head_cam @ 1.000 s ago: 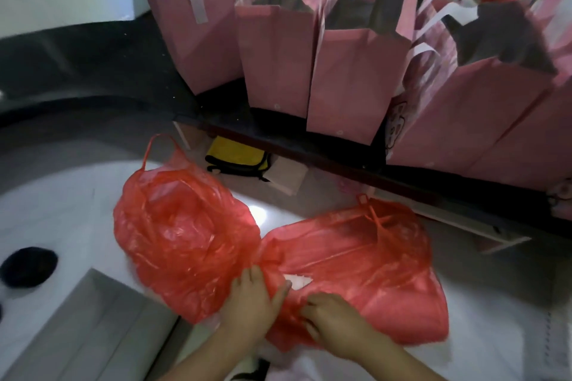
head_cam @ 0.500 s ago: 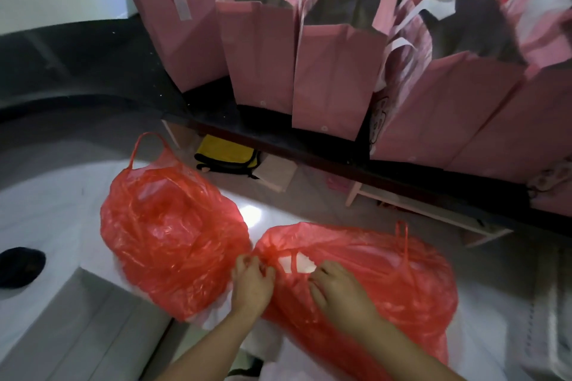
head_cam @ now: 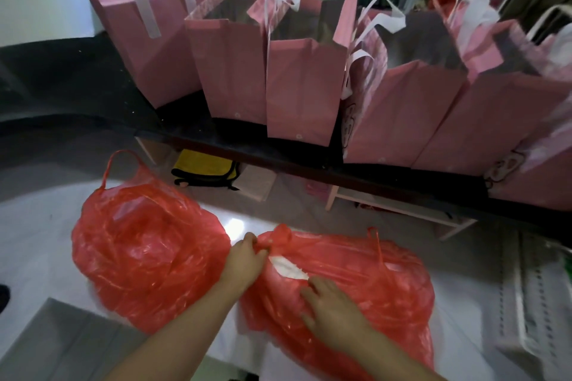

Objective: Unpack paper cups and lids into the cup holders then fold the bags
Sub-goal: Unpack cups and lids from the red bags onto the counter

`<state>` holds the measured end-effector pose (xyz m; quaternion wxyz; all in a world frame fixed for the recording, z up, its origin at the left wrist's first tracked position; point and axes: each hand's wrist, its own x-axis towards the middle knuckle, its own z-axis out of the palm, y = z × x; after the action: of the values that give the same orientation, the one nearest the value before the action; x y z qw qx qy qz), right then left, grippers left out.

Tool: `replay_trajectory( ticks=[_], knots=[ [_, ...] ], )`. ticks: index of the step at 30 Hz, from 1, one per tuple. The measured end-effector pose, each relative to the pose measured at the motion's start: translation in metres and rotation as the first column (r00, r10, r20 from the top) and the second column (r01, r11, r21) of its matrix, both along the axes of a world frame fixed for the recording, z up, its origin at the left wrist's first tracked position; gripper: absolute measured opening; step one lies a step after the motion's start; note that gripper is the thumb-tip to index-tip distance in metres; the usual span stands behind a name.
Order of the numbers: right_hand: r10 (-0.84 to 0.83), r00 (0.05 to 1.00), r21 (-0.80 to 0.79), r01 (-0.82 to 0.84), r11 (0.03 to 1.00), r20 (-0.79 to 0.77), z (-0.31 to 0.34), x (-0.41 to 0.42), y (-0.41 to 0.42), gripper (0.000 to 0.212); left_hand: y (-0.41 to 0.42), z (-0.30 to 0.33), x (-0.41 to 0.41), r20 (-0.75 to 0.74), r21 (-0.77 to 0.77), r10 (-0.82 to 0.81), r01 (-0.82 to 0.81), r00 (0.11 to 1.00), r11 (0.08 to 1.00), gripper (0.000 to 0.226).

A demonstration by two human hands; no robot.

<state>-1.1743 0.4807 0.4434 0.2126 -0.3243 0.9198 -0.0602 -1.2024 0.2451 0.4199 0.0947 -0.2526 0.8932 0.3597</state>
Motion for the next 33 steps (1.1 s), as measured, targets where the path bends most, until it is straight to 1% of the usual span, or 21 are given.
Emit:
replay_trajectory(
  ticks=[1,4,6,8,9,10,11,12,13,14,15,16,17,19,20,21,24,27,29,30,33],
  knots=[
    [-0.016,1.0,0.007,0.016,1.0,0.0,-0.001,0.003,0.0,0.061,-0.002,-0.001,-0.004,-0.005,0.014,0.062,-0.062,0.998,0.998,0.025],
    [-0.126,0.992,-0.007,0.126,0.992,0.003,-0.003,0.007,0.004,0.068,-0.01,-0.007,-0.007,0.049,0.117,0.216,-0.221,0.975,0.968,0.036],
    [-0.196,0.98,0.012,0.196,0.981,0.019,-0.006,0.011,0.008,0.077,-0.011,-0.011,-0.004,0.083,0.213,0.226,-0.238,0.971,0.948,0.034],
    [-0.236,0.97,0.1,0.23,0.968,0.052,-0.008,0.015,0.01,0.095,-0.006,-0.013,0.001,0.132,0.266,0.208,-0.237,0.969,0.934,0.024],
    [-0.249,0.966,0.147,0.237,0.96,0.071,-0.01,0.017,0.011,0.103,-0.002,-0.013,0.003,0.156,0.28,0.182,-0.221,0.971,0.934,0.034],
    [-0.256,0.963,0.187,0.237,0.953,0.081,-0.012,0.019,0.012,0.108,0.002,-0.014,0.005,0.133,0.263,0.116,-0.147,0.984,0.954,0.054],
    [-0.253,0.964,0.216,0.231,0.949,0.081,-0.015,0.02,0.012,0.11,0.006,-0.012,0.007,0.038,0.149,0.012,-0.017,0.999,0.989,0.072],
    [-0.246,0.966,0.232,0.222,0.947,0.078,-0.018,0.022,0.013,0.11,0.008,-0.009,0.009,-0.12,-0.06,-0.16,0.154,0.98,0.986,0.085],
    [-0.239,0.968,0.236,0.216,0.947,0.072,-0.021,0.023,0.014,0.109,0.011,-0.005,0.011,-0.261,-0.308,-0.403,0.32,0.877,0.896,0.09],
    [-0.234,0.97,0.233,0.213,0.949,0.066,-0.024,0.023,0.015,0.109,0.013,-0.001,0.011,-0.318,-0.481,-0.615,0.437,0.722,0.76,0.084],
    [-0.231,0.971,0.23,0.211,0.95,0.064,-0.026,0.022,0.016,0.108,0.016,-0.001,0.011,-0.291,-0.542,-0.752,0.545,0.592,0.639,0.071],
    [-0.23,0.971,0.23,0.209,0.95,0.067,-0.028,0.022,0.017,0.108,0.021,0.0,0.011,-0.222,-0.528,-0.813,0.634,0.539,0.565,0.058],
    [-0.231,0.97,0.23,0.209,0.95,0.071,-0.029,0.022,0.017,0.108,0.026,0.0,0.013,-0.117,-0.474,-0.822,0.696,0.557,0.539,0.052],
    [-0.232,0.97,0.223,0.212,0.952,0.069,-0.032,0.022,0.018,0.108,0.031,-0.008,0.016,0.112,-0.39,-0.76,0.731,0.64,0.559,0.057],
    [-0.232,0.97,0.217,0.213,0.953,0.067,-0.032,0.022,0.019,0.108,0.03,-0.012,0.015,0.157,-0.38,-0.723,0.717,0.673,0.585,0.055],
    [-0.229,0.971,0.211,0.211,0.954,0.063,-0.033,0.022,0.021,0.107,0.027,-0.015,0.013,0.156,-0.362,-0.694,0.694,0.703,0.622,0.048],
    [-0.208,0.977,0.2,0.194,0.96,0.047,-0.032,0.021,0.026,0.104,0.01,-0.02,0.007,0.03,-0.197,-0.545,0.54,0.838,0.818,0.022],
    [-0.23,0.973,0.165,0.226,0.96,0.003,-0.034,0.017,0.034,0.103,-0.008,-0.029,0.006,0.052,-0.07,-0.312,0.315,0.949,0.946,0.022],
    [-0.272,0.962,0.147,0.269,0.952,0.003,-0.033,0.012,0.041,0.104,-0.016,-0.036,0.01,0.117,0.022,-0.244,0.243,0.963,0.97,0.027],
    [-0.288,0.958,0.147,0.283,0.948,0.016,-0.033,0.009,0.044,0.105,-0.019,-0.04,0.014,0.144,0.058,-0.248,0.242,0.958,0.968,0.025],
    [-0.317,0.948,0.114,0.312,0.943,0.029,-0.029,0.001,0.051,0.108,-0.022,-0.048,0.027,0.171,0.07,-0.344,0.337,0.923,0.939,0.018]
  ],
)
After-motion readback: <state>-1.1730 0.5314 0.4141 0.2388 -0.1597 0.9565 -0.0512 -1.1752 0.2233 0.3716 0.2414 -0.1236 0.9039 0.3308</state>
